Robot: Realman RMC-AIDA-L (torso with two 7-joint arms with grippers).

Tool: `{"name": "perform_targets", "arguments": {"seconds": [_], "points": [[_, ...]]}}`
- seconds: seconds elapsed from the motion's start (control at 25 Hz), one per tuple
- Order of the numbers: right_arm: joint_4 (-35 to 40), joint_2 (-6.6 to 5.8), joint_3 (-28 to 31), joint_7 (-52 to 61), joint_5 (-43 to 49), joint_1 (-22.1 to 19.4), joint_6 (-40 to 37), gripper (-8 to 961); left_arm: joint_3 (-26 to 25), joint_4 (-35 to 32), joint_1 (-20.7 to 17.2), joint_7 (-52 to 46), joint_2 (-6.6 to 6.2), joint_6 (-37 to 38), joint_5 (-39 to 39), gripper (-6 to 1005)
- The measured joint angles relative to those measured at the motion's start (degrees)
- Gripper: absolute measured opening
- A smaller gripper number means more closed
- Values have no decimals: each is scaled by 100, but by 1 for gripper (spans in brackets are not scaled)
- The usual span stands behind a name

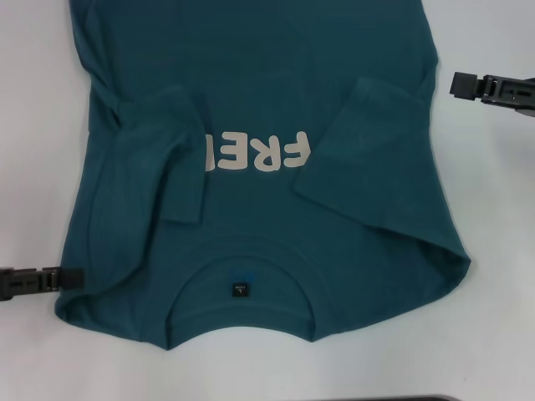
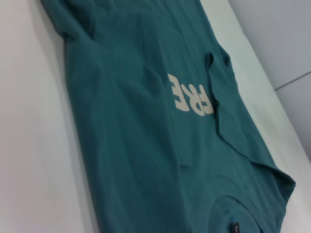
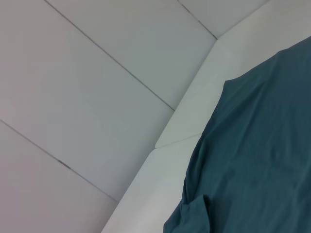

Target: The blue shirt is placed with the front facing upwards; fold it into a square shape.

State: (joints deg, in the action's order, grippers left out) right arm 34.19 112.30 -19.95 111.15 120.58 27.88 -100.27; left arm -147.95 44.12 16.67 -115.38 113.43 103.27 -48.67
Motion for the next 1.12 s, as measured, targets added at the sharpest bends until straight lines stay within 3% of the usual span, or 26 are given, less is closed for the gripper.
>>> {"name": "perform_targets", "arguments": {"seconds": [0.68,1.12], "points": [[0,-63,62,2,0,20,22,550,24,9,86,-724,-126,-95,472,754],[0,-85,61,11,0,24,51,549,53,-61,267,-836,-70,-157,728,755]]}}
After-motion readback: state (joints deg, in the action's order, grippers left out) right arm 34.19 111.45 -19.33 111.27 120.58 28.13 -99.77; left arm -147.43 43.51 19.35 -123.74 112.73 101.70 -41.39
